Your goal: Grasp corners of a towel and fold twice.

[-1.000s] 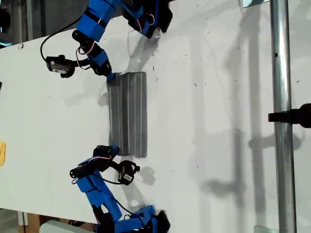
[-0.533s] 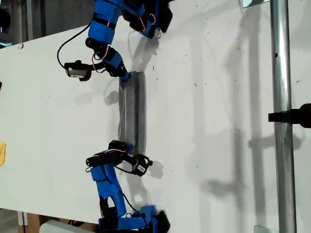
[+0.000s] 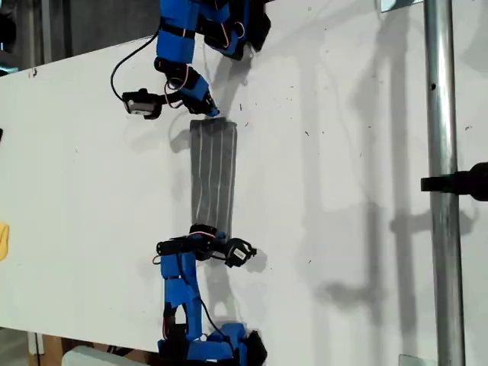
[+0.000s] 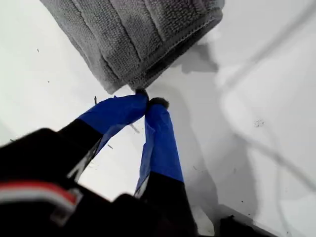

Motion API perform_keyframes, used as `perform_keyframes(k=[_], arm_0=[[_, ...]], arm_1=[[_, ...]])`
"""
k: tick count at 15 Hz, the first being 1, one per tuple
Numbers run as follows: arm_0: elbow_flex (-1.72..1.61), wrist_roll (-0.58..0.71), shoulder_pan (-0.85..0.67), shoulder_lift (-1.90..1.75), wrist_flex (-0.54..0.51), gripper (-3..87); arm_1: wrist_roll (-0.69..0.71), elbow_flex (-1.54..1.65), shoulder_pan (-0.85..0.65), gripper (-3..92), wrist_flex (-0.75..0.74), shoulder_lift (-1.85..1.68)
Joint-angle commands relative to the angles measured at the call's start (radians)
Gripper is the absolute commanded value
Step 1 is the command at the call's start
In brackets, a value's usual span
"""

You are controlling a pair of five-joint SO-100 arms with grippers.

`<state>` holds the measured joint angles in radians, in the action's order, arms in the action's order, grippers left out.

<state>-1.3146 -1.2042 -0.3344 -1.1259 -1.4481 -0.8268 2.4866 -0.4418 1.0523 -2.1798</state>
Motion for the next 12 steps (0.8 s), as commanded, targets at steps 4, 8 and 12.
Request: perform_keyframes(k=[4,8,12], arm_0=[[0.164,0.055,0.012,-0.048,-0.094,29.8],[0.239,0.112,-0.017,-0.253,-0.236,32.8],[-0.215,0.055,-0.110,-0.784,-0.229,27.3]], arm_1=[[0.015,-0.054,-0.025,-0.2,-0.021,0.021],[0.006,-0.058,-0.028,2.9,0.005,-0.006],[-0.044,-0.034,-0.054,12.4,0.120,-0.141]])
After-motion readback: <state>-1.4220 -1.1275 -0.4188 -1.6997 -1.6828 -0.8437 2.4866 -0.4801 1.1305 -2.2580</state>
